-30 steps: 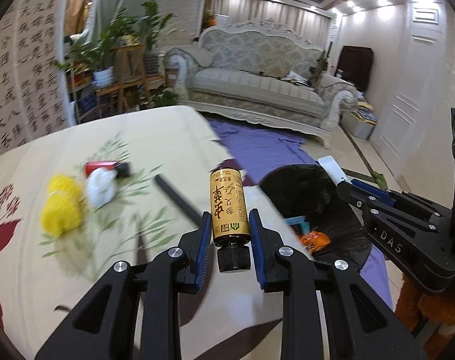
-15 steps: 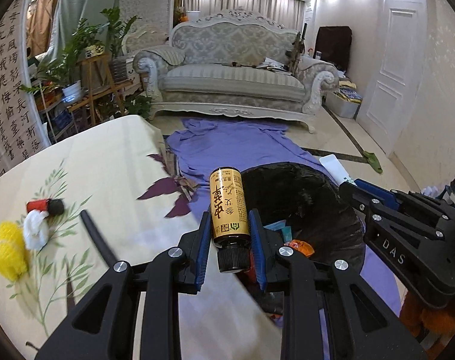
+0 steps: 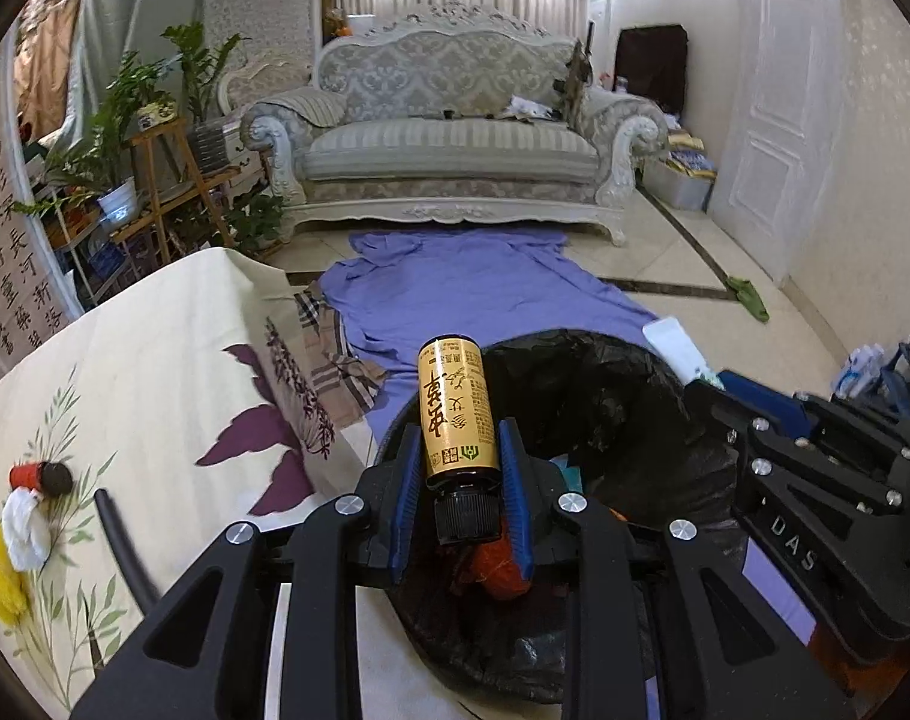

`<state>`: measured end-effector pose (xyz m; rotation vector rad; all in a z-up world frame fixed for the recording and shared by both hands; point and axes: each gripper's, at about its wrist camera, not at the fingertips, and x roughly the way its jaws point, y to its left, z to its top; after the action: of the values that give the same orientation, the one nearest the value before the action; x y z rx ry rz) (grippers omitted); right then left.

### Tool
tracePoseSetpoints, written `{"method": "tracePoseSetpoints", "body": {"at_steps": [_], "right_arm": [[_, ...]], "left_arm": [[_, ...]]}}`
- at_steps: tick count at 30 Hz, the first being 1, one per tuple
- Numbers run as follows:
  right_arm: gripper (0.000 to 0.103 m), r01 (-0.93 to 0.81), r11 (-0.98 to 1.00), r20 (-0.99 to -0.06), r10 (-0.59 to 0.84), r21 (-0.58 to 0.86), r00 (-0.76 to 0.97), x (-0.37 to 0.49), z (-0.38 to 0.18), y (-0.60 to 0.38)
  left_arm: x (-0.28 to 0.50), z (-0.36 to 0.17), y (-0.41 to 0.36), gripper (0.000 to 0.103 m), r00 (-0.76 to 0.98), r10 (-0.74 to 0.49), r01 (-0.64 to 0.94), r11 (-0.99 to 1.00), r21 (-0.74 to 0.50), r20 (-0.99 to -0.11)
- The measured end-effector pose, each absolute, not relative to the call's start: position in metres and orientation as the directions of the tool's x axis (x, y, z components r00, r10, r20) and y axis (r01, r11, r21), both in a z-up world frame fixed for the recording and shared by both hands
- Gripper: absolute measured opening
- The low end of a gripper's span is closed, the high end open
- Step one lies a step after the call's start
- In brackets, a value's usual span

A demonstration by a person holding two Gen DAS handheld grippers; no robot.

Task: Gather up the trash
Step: 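Open both grippers to drop the bottle and tube into the bin, then move both grippers back over the remaining trash on the table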

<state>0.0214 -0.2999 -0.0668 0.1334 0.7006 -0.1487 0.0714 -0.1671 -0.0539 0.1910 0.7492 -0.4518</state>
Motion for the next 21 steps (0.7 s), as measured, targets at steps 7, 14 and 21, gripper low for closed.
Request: {"method": "tracePoseSetpoints", "body": {"at_steps": [7,14,21], "right_arm": [[0.036,0.223,0.972,-0.651,-0.119,0.08,0.75,0.021,-0.07,-0.312],[0.057,0.253,0.963,-0.643,-0.135,0.094,0.754,0.017,-0.07,-0.32],[0.068,0.266,0.95,-0.646,-0.1,0.164,0.756,0.012,-0.069,-0.321]], "left_arm": [[0.072,-0.057,-0.163,0.056,0.648,-0.304,0.438,0.899,0.016,-0.698],[0.07,-0.054,-0.159,0.064,0.661,-0.297,0.423,0.906,0.015,-0.69],[0.063,-0.046,-0.139,0.067,0.682,-0.284,0.388,0.922,0.003,-0.674]]}}
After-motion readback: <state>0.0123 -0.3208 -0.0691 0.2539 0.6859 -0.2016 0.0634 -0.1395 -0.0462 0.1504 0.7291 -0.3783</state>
